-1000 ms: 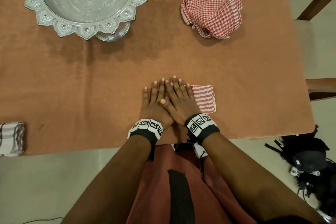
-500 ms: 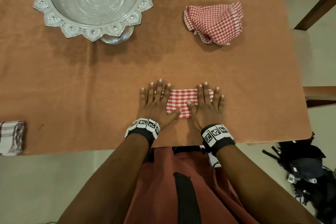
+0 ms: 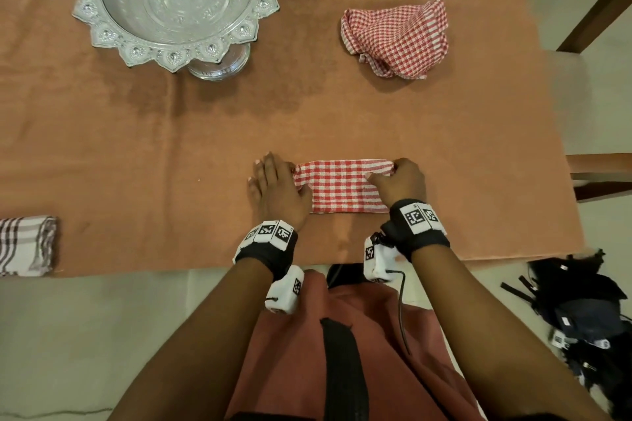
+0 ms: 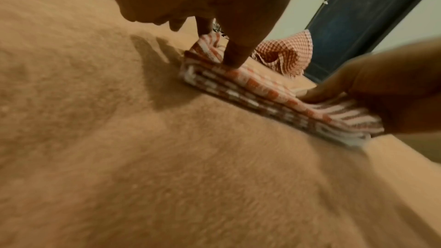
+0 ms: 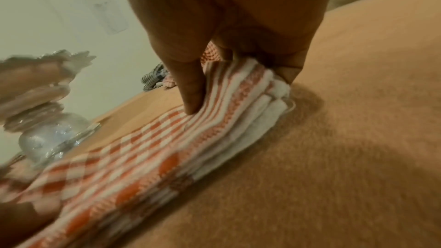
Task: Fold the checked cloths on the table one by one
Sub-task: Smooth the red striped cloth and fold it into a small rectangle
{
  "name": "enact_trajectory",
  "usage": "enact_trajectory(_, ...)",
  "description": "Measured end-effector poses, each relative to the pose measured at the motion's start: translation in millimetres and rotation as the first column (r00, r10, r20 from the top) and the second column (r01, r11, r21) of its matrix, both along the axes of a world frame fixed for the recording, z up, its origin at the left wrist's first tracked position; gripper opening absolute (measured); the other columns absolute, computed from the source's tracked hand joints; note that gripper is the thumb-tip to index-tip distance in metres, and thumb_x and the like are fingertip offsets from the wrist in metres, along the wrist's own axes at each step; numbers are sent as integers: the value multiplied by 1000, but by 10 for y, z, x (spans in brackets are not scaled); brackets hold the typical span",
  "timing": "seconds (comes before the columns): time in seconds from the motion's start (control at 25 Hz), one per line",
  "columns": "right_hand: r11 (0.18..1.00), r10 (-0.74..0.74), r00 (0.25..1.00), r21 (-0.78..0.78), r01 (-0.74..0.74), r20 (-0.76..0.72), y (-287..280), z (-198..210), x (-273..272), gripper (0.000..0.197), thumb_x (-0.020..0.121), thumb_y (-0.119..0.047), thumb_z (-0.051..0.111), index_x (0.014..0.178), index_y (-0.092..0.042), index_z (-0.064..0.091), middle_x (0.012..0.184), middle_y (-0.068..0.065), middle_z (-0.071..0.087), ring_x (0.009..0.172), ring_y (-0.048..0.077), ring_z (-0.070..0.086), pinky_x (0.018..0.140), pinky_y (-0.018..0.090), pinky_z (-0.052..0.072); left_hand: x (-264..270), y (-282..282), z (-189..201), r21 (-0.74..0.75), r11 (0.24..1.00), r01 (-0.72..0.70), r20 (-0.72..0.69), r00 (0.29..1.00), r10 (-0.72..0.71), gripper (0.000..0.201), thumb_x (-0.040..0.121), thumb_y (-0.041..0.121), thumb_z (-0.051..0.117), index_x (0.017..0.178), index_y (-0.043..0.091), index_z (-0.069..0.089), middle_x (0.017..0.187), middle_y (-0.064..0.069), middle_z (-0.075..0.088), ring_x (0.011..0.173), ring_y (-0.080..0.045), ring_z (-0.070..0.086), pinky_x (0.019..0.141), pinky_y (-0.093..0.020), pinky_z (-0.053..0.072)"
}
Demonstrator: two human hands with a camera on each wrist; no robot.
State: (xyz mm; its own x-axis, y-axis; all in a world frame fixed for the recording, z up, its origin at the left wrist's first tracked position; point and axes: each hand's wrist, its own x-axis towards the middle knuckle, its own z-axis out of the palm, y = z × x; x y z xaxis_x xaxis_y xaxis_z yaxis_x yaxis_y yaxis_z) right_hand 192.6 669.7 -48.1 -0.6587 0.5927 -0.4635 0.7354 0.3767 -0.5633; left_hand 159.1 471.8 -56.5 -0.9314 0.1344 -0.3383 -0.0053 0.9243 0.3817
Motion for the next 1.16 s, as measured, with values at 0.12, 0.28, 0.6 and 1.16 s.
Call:
enact_trajectory(0.12, 992, -20, 997, -123, 11, -77, 58, -31, 59, 28, 77, -30, 75, 71, -7, 58, 68, 5, 60, 66, 24, 57, 61, 32, 45, 16, 30, 151, 235, 966, -107, -47, 991, 122, 25, 89, 19, 53, 113, 14, 46, 110, -8, 62, 114, -34, 54, 102, -44, 36)
enact_trajectory(0.28, 943, -78, 974, -333, 3, -213, 86, 13, 224, 37, 84, -29, 68, 113, -11, 54, 107, 6, 66, 95, 24, 65, 87, 42, 53, 165, 63, 404, 462, 851, -248, 5, 961, 278, 28, 96, 18, 50, 121, 13, 41, 82, 2, 59, 72, -24, 62, 60, -34, 47)
enact_trajectory(0.6, 945, 138, 976, -271, -181, -170, 23, -24, 855, 67, 78, -7, 75, 137, -11, 43, 130, 7, 58, 119, 26, 56, 98, 32, 44, 623, -283, 192, 510, 825, -245, 254, 959, 128, 73, 84, -1, 58, 146, 19, 25, 139, -8, 49, 108, -16, 55, 81, -23, 45)
enact_trajectory(1.16, 944, 313, 945, 140, -298, -97, -186, 23, 1223, 67, 89, -29, 61, 147, -17, 29, 140, 6, 51, 122, 28, 53, 98, 36, 44, 774, -470, 63, 404, 914, -45, 164, 986, -24, 76, 82, 9, 64, 148, 20, 27, 143, -6, 40, 128, -25, 46, 107, -41, 41)
